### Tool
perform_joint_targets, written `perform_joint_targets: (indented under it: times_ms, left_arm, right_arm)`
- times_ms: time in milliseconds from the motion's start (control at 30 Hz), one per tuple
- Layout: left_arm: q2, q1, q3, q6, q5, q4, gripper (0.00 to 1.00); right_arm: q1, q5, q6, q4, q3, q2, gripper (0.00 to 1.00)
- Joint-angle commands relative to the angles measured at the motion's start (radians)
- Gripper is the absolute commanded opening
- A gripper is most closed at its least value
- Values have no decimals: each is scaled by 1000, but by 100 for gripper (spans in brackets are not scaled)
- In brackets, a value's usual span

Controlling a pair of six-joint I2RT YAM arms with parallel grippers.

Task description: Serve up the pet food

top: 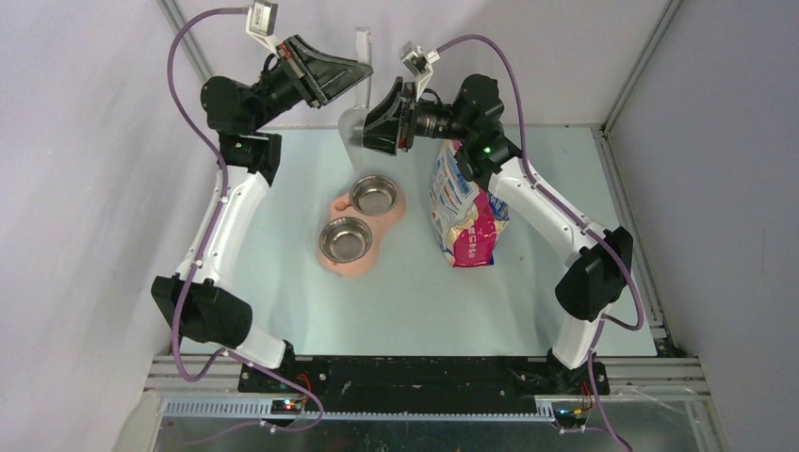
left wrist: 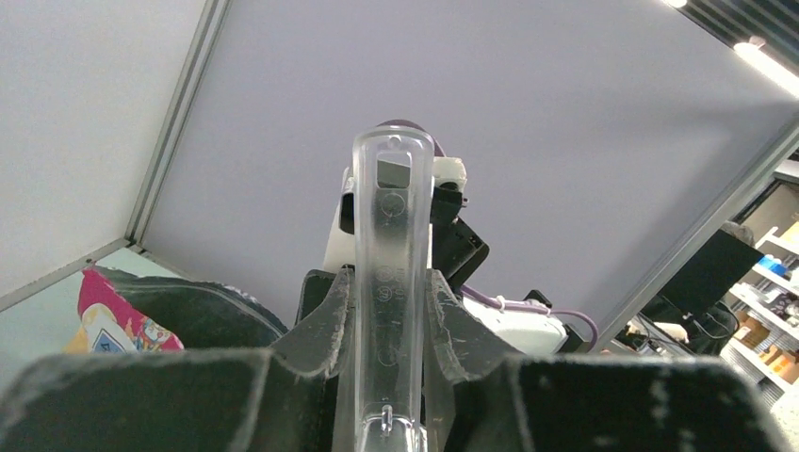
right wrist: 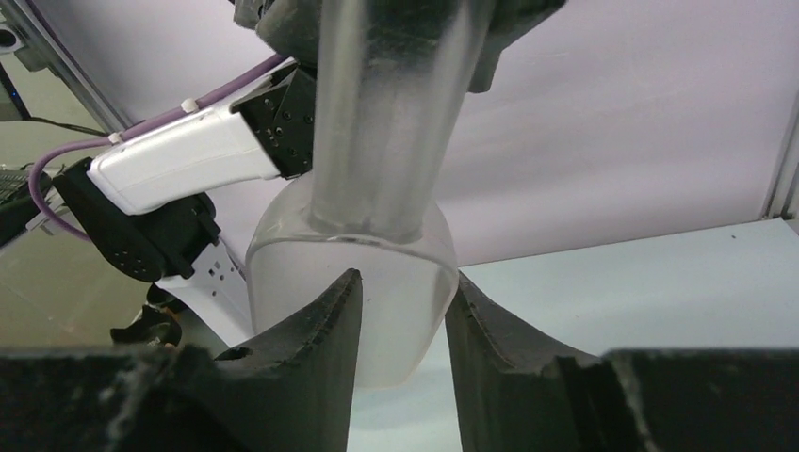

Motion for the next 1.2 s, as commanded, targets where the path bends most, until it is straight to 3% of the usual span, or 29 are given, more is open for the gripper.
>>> perform_joint_targets:
  times_ms: [0, 100, 200, 267, 300, 367, 533, 600, 667, 833, 933, 1167]
  left_arm:
    - [-2, -11, 24, -29, 15, 88, 0]
    - [0, -10, 19, -22, 22, 92, 0]
    - [2, -10, 14, 45, 27, 42, 2]
    - [-3, -6, 1, 117, 19, -16, 28]
    - [-10, -3, -4, 141, 17, -50, 49]
    - [-23, 8, -20, 211, 9, -103, 64]
    - [-79, 40, -51, 423, -70, -258, 80]
    - [-92, 44, -39, 502, -96, -403, 93]
    - [-100, 45, -18, 587, -77, -518, 99]
    - [-138, 46, 45, 874, 18, -864, 100]
    - [-161, 46, 50, 926, -23, -1032, 97]
    - [-205, 1, 20, 985, -127, -1071, 94]
  right_arm:
    - [14, -31, -11, 60, 75, 17, 30]
    - [15, -33, -22, 61, 74, 15, 2]
    - [6, -12, -31, 40, 54, -3, 0]
    - [-13, 12, -40, 3, 34, -24, 0]
    - [-34, 21, -49, -10, 14, -42, 0]
    - [-72, 39, -84, -72, -24, -74, 0]
    - [-168, 125, -259, -372, -72, -144, 0]
    - [-178, 138, -391, -550, -16, -147, 0]
    - [-177, 150, -499, -738, 60, -127, 0]
    - [-167, 306, -669, -1129, 251, -66, 0]
    - [-143, 462, -751, -1229, 304, -54, 0]
    - [-28, 673, -847, -1295, 245, -80, 0]
